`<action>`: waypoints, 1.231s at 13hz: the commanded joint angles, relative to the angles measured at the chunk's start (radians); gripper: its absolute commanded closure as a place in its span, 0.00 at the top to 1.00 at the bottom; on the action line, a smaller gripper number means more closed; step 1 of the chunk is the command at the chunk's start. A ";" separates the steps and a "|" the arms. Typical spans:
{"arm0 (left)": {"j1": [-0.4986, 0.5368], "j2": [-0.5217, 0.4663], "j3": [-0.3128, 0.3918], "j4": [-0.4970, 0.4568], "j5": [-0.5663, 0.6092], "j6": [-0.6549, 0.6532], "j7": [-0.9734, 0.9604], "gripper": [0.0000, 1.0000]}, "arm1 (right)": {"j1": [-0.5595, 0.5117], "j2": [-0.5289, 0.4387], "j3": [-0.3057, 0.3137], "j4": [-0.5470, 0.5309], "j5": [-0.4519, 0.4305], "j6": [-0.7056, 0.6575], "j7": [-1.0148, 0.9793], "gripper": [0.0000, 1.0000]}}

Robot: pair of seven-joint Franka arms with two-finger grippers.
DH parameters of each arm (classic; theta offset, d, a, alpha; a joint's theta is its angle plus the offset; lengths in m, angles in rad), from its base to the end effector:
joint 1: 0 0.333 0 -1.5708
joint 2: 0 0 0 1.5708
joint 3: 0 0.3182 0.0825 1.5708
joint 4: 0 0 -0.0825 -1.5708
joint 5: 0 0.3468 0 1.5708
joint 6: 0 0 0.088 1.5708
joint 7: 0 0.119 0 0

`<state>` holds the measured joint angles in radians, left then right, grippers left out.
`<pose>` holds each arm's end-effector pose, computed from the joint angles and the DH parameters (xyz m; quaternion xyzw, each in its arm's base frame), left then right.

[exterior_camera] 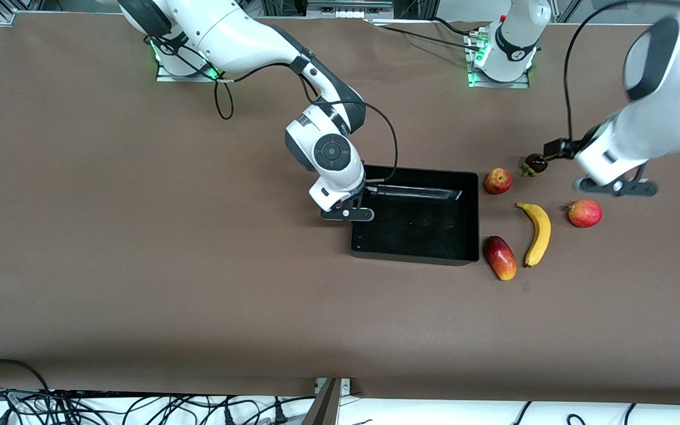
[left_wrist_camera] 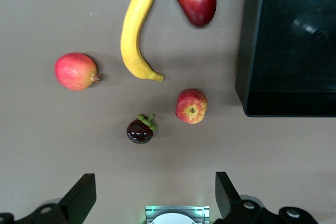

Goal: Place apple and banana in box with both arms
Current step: 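Open the right gripper and withdraw while the left gripper grasps the apple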

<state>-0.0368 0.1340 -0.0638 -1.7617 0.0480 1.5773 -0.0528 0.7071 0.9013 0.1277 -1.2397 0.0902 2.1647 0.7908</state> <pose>0.5236 -0.0457 0.4645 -0.9868 0.0279 0.1564 0.0315 0.5044 0.5258 0.2352 -0.9957 0.0275 0.0533 0.0707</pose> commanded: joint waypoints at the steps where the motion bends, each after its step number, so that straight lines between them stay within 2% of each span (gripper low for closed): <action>1: -0.008 0.007 -0.001 -0.070 -0.016 0.056 0.025 1.00 | 0.017 0.027 -0.013 0.043 -0.041 0.009 0.021 0.00; 3: -0.006 -0.001 -0.034 -0.143 -0.014 0.117 0.054 1.00 | 0.017 0.030 -0.013 0.043 -0.046 0.009 0.012 0.35; 4: 0.001 -0.007 -0.048 -0.174 -0.014 0.154 0.114 1.00 | 0.017 0.027 -0.014 0.043 -0.047 0.006 0.010 0.86; 5: 0.005 -0.010 -0.048 -0.205 -0.014 0.205 0.179 1.00 | 0.017 0.019 -0.014 0.045 -0.055 -0.003 0.007 1.00; 6: 0.005 -0.011 -0.048 -0.244 -0.014 0.257 0.229 1.00 | 0.014 -0.001 -0.014 0.045 -0.062 -0.011 0.004 1.00; 8: 0.005 -0.043 -0.050 -0.384 -0.014 0.422 0.345 1.00 | -0.006 -0.054 -0.017 0.045 -0.063 -0.089 -0.016 1.00; 11: 0.006 -0.056 -0.050 -0.574 -0.014 0.659 0.429 1.00 | -0.125 -0.198 -0.017 0.045 -0.055 -0.228 -0.128 1.00; 14: 0.005 -0.047 -0.050 -0.676 -0.014 0.829 0.430 1.00 | -0.273 -0.329 -0.019 0.043 -0.043 -0.394 -0.248 1.00; 16: 0.000 -0.013 -0.050 -0.717 -0.014 0.904 0.430 1.00 | -0.368 -0.427 -0.020 0.028 0.008 -0.489 -0.344 1.00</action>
<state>-0.0379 0.1318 -0.1111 -2.4232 0.0480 2.4158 0.3434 0.4084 0.5711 0.0903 -1.1613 0.0552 1.7409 0.5195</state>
